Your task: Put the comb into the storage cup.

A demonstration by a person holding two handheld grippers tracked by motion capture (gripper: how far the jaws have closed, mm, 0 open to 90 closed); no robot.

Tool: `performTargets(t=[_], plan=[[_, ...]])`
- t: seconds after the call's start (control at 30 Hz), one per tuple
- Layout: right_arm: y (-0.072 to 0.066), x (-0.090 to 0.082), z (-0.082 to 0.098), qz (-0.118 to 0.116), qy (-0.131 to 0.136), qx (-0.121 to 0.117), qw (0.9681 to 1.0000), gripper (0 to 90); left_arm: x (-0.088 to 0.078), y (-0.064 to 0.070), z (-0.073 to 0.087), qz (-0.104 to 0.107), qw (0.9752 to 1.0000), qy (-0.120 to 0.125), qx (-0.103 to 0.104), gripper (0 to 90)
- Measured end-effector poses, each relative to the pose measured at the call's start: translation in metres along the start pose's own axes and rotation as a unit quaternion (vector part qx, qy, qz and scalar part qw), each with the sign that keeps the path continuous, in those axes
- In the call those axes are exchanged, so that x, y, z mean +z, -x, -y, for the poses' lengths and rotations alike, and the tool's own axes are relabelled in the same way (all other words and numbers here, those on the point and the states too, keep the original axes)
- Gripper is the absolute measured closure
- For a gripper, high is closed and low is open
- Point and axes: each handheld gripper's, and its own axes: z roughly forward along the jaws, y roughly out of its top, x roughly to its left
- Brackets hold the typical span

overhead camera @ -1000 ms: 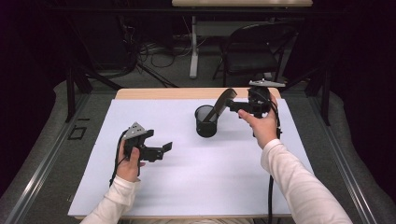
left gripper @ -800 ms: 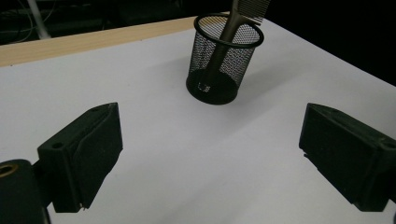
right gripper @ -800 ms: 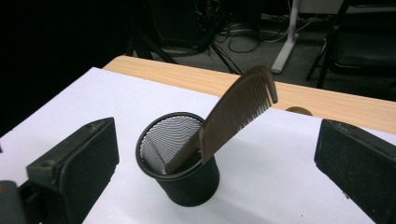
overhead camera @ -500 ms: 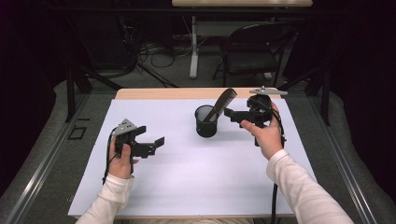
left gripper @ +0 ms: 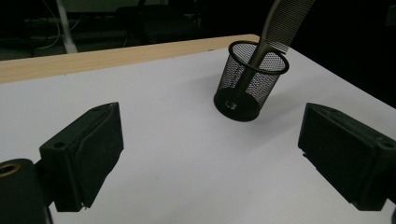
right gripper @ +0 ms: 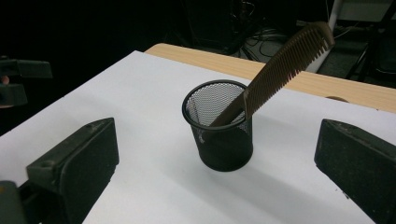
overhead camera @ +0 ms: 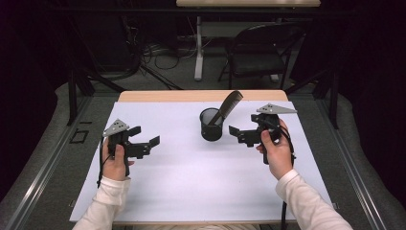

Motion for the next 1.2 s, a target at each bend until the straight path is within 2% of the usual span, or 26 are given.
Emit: performTargets(t=[0.13, 0.33, 0.7, 0.83, 1.03, 1.2], plan=[[-0.002, -0.002, 0.009, 0.009, -0.003, -0.015, 0.9998, 0.0, -0.001, -0.001, 0.0, 0.0, 1.0, 0.004, -0.001, 6.9], [-0.006, -0.004, 0.027, 0.017, -0.002, -0.023, 0.9996, 0.1, -0.003, -0.003, -0.001, -0.003, 1.0, 0.005, -0.004, 6.9], [-0.01, -0.003, 0.061, 0.014, -0.005, -0.016, 0.9998, 0.1, -0.004, -0.006, -0.001, -0.005, 0.9999, 0.008, -0.007, 6.9], [-0.01, -0.004, 0.072, 0.012, 0.003, -0.014, 0.9998, 0.2, -0.005, -0.006, -0.001, -0.006, 0.9999, 0.01, -0.009, 6.9], [-0.009, -0.004, 0.083, 0.007, 0.006, -0.002, 1.0, 0.3, -0.005, -0.007, -0.001, -0.005, 0.9999, 0.01, -0.009, 6.9], [-0.007, -0.004, 0.092, 0.012, 0.011, -0.004, 0.9999, 0.7, -0.006, -0.008, -0.001, -0.006, 0.9998, 0.012, -0.012, 6.9]])
